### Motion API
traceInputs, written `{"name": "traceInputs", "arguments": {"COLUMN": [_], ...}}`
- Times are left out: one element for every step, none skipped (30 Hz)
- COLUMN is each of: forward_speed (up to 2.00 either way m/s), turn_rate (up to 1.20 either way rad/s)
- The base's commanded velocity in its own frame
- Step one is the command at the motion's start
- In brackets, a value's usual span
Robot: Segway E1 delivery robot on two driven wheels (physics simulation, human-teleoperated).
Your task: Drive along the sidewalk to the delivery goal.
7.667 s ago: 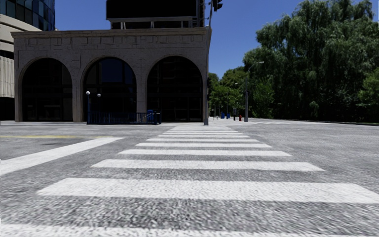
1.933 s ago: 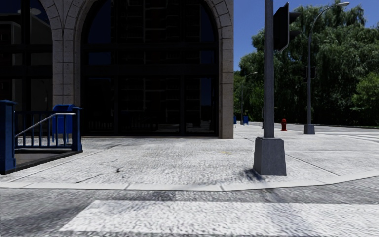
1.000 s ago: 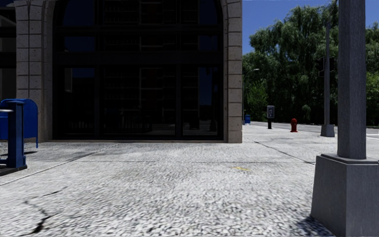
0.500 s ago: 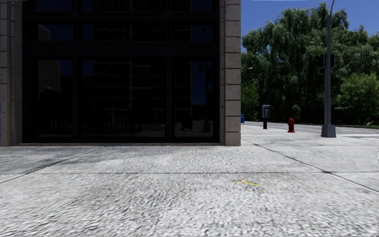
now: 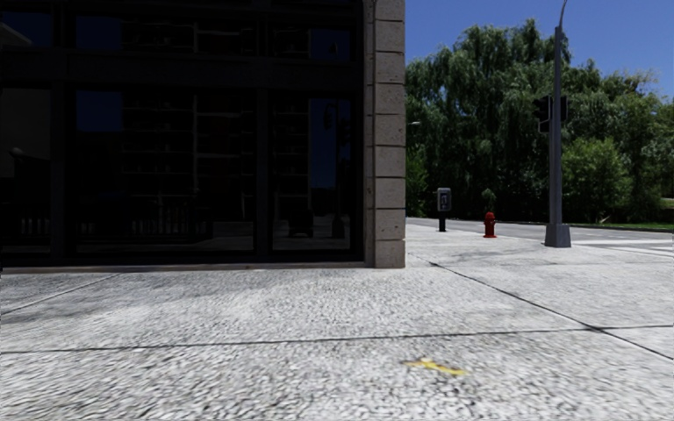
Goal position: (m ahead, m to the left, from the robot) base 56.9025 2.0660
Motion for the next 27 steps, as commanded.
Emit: {"name": "traceInputs", "arguments": {"forward_speed": [1.31, 1.31, 1.31, 1.31, 1.31, 1.31, 1.31, 1.3, 1.3, 1.3, 1.3, 1.3, 1.3, 1.42, 1.42, 1.57, 1.63, 1.65, 1.65, 1.65, 1.65, 1.65, 1.65, 1.66, 1.66, 1.7, 1.72], "turn_rate": [-0.5, -0.5, -0.5, -0.5, -0.5, -0.5, -0.5, -0.5, -0.5, -0.5, -0.5, -0.5, -0.5, -0.5, -0.5, -0.5, -0.5, -0.5, -0.5, -0.5, -0.5, -0.5, -0.5, -0.5, -0.5, -0.5, -0.5]}}
